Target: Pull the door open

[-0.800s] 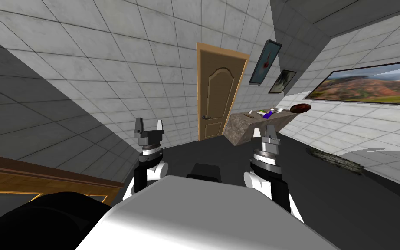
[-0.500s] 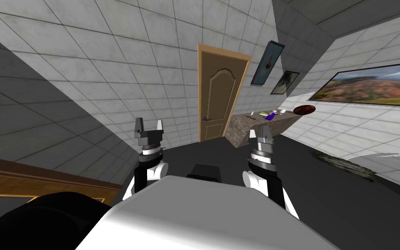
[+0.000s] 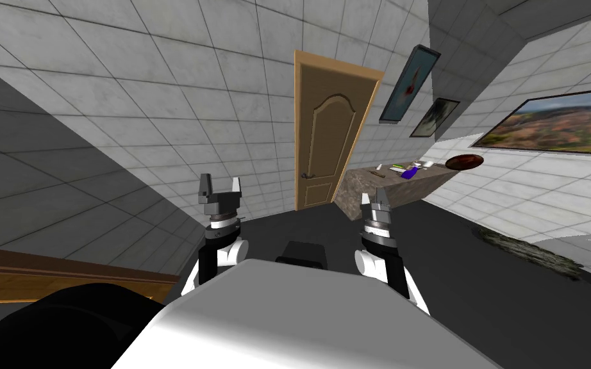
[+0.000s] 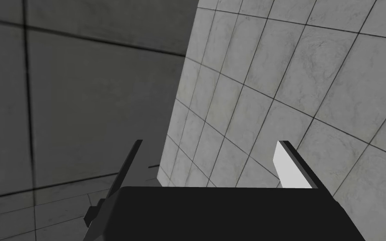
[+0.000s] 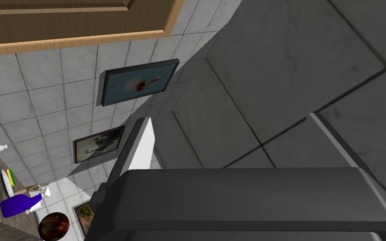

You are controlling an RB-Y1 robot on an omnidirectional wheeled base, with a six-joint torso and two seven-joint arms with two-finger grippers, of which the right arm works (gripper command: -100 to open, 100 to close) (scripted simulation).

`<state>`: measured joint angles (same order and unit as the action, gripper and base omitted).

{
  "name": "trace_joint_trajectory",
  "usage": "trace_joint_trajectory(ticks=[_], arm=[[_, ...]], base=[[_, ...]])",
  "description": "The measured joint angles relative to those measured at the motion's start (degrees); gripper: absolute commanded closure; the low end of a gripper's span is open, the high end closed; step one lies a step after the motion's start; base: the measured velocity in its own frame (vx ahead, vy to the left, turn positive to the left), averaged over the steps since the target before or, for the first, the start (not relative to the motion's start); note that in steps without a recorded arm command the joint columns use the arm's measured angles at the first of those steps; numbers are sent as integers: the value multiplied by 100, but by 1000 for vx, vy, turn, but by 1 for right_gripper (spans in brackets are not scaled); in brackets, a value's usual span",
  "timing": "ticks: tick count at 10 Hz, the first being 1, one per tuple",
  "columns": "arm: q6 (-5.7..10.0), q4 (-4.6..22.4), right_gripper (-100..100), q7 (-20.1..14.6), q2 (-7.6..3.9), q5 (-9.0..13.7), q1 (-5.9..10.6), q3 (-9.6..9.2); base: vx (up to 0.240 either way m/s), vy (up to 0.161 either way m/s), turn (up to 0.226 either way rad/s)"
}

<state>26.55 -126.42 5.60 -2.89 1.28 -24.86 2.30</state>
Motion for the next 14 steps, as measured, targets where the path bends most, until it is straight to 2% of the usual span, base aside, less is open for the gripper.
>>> trace_joint_trajectory(ticks=[3,6,10,11,14], arm=[[100,326,-100,-139,-103,-42,58,-24],[216,800,-100,-285,-215,-90,221,-31],[294,1342,-100,-488,-355,-172,405,-73],[321,1543,-100,-561,-420,-178,518,-46],[451,2088,-100,-711,-510,-256,685,-93]], base=[[87,20,39],[114,11,48],[101,25,50],[80,10,53],[102,16,53]])
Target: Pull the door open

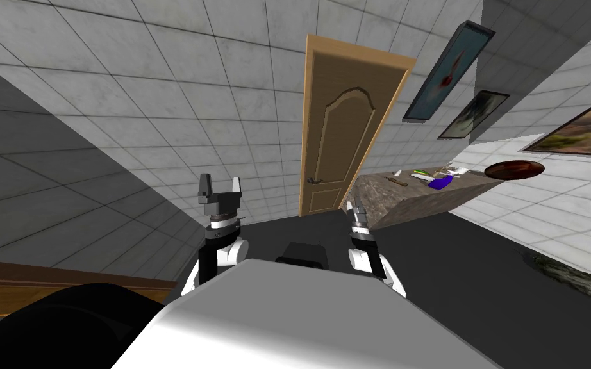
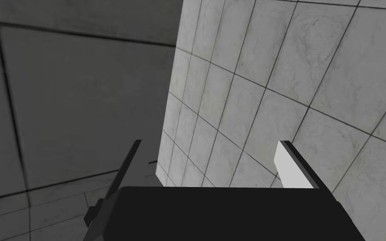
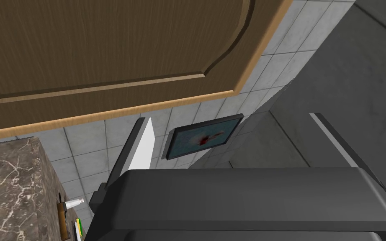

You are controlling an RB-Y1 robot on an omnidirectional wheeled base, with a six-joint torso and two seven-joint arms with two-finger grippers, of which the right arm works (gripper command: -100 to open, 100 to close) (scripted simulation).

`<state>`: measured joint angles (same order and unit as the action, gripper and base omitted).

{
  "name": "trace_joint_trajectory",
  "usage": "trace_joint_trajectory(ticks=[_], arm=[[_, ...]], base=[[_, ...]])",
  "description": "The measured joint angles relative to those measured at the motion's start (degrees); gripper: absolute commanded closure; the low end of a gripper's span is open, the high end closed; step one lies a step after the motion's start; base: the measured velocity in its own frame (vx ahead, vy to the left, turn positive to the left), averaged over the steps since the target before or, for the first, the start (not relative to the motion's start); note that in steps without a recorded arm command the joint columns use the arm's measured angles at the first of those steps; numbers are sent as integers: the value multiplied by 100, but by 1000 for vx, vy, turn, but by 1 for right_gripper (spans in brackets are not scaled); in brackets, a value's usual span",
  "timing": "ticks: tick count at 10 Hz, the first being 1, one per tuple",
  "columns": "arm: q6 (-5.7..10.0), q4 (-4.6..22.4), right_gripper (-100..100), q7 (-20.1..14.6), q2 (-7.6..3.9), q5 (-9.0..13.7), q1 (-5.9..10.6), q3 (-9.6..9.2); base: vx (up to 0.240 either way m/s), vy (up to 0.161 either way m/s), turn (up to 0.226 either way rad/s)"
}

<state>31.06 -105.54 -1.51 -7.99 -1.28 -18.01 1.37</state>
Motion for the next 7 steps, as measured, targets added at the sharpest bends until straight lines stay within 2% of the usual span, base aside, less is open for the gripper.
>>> trace_joint_trajectory(ticks=[3,7], arm=[[150,525,-100,-177,-115,-68,135,-33],[233,1167,-100,-451,-316,-141,388,-44]], base=[[99,19,54],[111,11,59]])
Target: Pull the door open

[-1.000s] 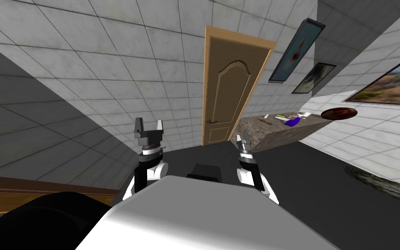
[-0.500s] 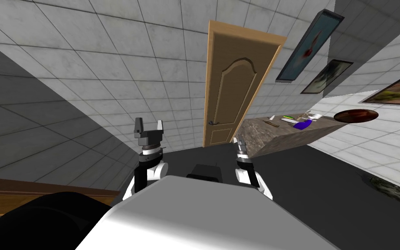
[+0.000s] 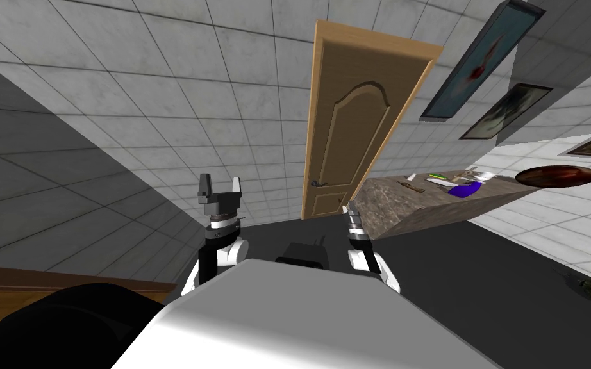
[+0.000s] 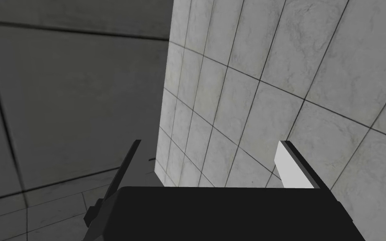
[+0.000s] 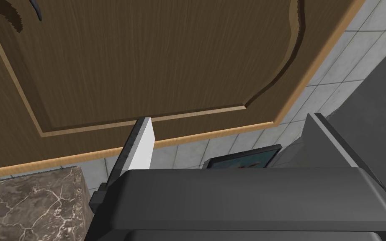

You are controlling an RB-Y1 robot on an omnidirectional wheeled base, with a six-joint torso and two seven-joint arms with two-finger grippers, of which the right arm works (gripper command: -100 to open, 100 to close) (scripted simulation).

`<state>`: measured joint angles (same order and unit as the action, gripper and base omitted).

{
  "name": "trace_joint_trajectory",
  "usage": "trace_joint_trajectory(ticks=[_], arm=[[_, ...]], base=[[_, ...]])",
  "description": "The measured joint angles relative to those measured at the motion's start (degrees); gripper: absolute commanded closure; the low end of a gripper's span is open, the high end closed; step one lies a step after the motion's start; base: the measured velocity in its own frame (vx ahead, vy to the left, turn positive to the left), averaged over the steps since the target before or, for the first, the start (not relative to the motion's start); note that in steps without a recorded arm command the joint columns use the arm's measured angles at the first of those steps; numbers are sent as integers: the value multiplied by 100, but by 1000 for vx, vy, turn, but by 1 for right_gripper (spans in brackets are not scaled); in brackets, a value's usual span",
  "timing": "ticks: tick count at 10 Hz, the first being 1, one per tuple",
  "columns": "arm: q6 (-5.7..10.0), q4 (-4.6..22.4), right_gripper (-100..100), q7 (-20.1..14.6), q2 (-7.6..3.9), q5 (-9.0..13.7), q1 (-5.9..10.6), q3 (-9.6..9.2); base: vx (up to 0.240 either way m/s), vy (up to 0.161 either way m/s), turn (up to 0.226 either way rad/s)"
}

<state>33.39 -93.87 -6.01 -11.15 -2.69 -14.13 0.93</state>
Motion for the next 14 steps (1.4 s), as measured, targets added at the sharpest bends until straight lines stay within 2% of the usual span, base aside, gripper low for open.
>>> trace_joint_trajectory(ticks=[3,9,14], arm=[[86,431,-100,-93,-30,-69,157,-41],[291,1419,-100,-448,-264,-197,463,-88],[475,2318,-100,-733,-449,-298,797,-118]], base=[[60,10,37],[102,14,55],[108,5,49]])
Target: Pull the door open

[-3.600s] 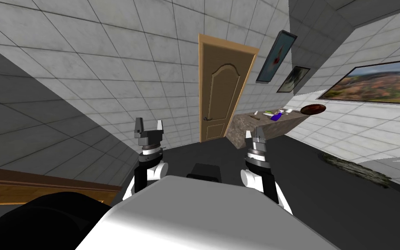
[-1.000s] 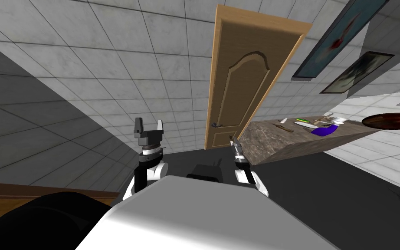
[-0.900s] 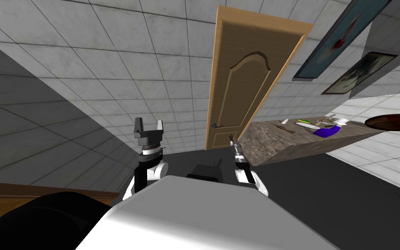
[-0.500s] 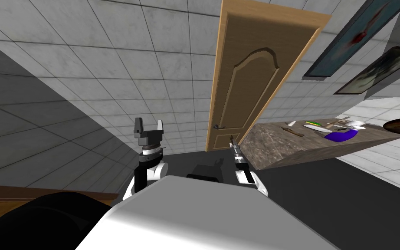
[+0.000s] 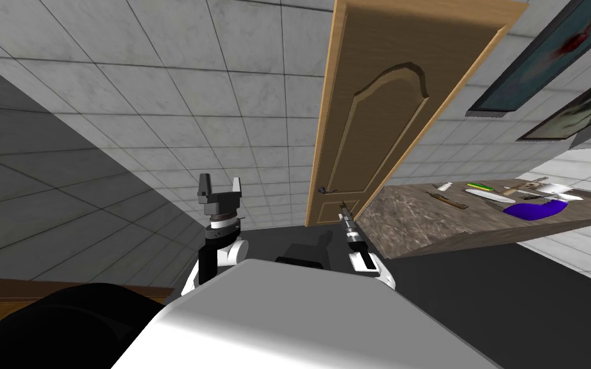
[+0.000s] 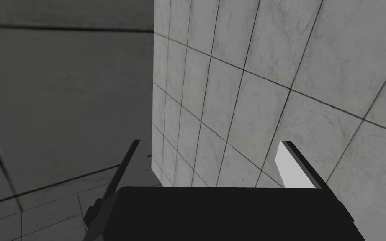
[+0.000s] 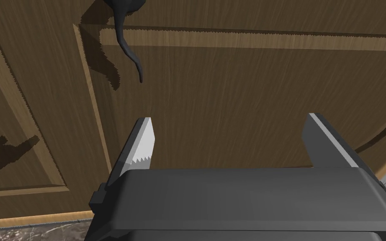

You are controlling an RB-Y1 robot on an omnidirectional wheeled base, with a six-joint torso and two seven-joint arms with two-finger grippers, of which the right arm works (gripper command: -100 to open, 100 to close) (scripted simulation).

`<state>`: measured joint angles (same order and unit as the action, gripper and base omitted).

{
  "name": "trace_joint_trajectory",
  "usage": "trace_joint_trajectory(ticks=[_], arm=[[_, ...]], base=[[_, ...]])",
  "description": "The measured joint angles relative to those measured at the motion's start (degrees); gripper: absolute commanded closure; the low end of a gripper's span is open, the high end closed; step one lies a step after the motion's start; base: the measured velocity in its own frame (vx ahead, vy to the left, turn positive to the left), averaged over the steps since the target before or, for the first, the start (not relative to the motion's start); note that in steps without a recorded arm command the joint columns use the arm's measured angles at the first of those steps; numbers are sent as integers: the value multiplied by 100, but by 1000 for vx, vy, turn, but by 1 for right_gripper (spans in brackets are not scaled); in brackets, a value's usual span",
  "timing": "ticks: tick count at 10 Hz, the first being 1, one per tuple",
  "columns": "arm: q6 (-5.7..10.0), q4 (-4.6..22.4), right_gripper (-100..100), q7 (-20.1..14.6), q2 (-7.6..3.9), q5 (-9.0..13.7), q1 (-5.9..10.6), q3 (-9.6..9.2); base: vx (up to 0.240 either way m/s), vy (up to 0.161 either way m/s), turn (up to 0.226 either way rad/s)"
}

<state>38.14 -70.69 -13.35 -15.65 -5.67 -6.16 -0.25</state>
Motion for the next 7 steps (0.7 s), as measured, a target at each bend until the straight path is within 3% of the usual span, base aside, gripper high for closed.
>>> trace_joint_trajectory(ticks=[7], arm=[[193,974,-100,-351,-225,-124,326,-45]], base=[[94,-3,44]])
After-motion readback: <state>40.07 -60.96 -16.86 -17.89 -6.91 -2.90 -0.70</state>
